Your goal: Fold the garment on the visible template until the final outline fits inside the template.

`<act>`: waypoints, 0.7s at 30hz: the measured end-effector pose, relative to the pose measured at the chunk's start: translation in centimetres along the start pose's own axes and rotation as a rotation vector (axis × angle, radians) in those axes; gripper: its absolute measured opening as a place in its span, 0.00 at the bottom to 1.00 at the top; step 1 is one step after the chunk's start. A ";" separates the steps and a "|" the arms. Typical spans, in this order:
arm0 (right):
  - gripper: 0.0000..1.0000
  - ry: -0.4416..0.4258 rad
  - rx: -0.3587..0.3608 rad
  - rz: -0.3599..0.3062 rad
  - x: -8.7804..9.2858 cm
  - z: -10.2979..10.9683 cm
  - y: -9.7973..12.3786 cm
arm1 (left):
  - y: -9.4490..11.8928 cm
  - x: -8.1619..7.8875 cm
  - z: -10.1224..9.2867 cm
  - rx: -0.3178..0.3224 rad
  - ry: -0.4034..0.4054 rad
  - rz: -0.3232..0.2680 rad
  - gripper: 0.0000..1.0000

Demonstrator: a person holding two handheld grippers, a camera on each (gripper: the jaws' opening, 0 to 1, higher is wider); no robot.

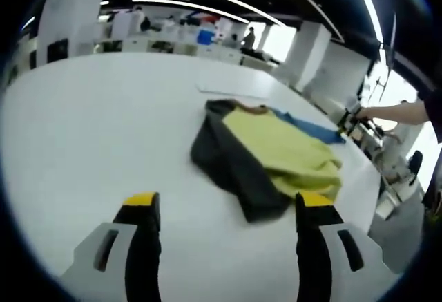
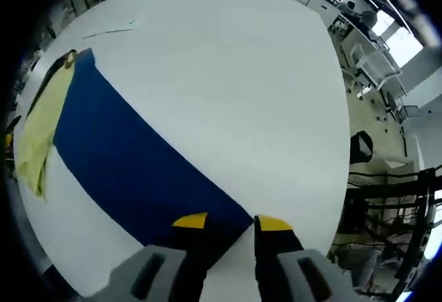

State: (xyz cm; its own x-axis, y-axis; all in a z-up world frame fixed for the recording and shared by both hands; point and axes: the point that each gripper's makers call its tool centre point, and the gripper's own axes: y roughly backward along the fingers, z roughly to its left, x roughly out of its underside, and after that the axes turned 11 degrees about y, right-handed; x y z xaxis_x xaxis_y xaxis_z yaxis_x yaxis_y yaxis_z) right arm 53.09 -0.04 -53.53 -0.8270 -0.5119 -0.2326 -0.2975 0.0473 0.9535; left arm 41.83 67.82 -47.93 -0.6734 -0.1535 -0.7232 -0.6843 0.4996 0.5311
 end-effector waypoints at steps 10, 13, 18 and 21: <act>0.39 -0.016 -0.011 -0.014 1.3 0.1 0.1 | -0.2 -0.1 -0.4 0.009 0.001 -0.007 0.77; 0.38 -0.024 -0.015 -0.016 1.6 0.6 0.3 | -0.1 -0.2 -0.4 0.009 0.004 -0.012 0.77; 0.39 -0.036 -0.010 -0.014 2.1 1.2 0.6 | 0.0 -0.3 -0.4 0.011 0.004 -0.017 0.76; 0.42 -0.020 -0.003 -0.035 1.8 1.2 0.9 | 0.1 -0.3 -0.4 0.012 0.003 -0.020 0.76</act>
State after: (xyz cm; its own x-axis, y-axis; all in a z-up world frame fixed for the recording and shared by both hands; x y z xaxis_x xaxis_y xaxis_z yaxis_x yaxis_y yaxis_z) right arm 50.79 0.13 -53.34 -0.8256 -0.4958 -0.2695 -0.3249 0.0272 0.9453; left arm 41.86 67.58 -47.45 -0.6604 -0.1664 -0.7322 -0.6944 0.5064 0.5112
